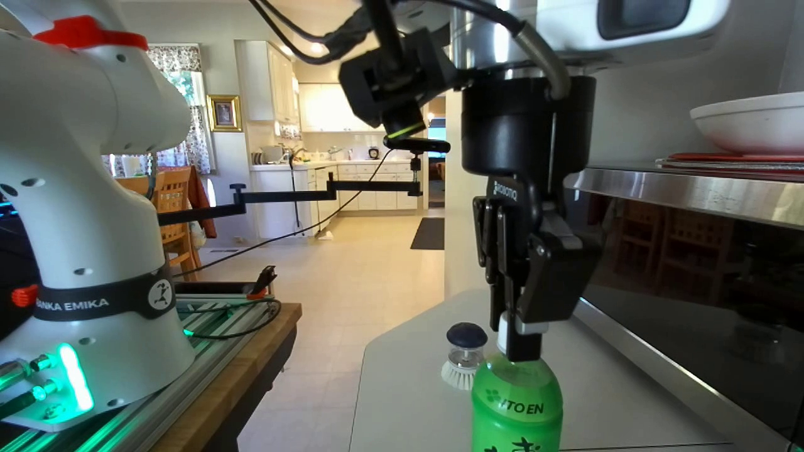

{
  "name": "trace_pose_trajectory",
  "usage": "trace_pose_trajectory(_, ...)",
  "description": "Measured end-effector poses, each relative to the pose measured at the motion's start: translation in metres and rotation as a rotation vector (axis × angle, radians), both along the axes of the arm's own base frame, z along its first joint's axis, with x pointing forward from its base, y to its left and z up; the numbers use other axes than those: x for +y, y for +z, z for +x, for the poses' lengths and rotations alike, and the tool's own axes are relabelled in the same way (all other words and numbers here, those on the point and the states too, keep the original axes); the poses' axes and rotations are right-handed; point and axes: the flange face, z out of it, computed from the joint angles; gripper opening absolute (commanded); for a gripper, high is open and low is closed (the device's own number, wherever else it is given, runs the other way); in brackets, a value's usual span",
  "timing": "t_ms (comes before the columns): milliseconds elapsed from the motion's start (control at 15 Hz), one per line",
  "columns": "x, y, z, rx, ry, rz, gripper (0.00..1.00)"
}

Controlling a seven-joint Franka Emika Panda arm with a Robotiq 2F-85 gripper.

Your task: Put the bottle on top of the microwave

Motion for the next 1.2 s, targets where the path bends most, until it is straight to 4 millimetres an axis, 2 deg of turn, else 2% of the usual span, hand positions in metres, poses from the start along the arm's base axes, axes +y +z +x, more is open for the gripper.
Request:
trace_pose_trajectory(267, 0.000, 0.002, 0.001, -0.002, 0.001, 0.000, 0.09)
trace_pose_trajectory(400, 0.004, 0.017, 0.006, -0.019, 0.007, 0.008, 0.09)
trace_pose_trajectory(533, 0.013, 0.050, 0.013, -0.050, 0.020, 0.038, 0.09)
trace_pose_trajectory(867, 0.033, 0.157, 0.022, -0.142, 0.081, 0.122, 0.09)
trace_pose_trajectory(1067, 0.039, 0.193, 0.031, -0.198, 0.110, 0.130, 0.09)
trace_pose_trajectory(1200, 0.042, 0.205, 0.041, -0.235, 0.126, 0.133, 0.09)
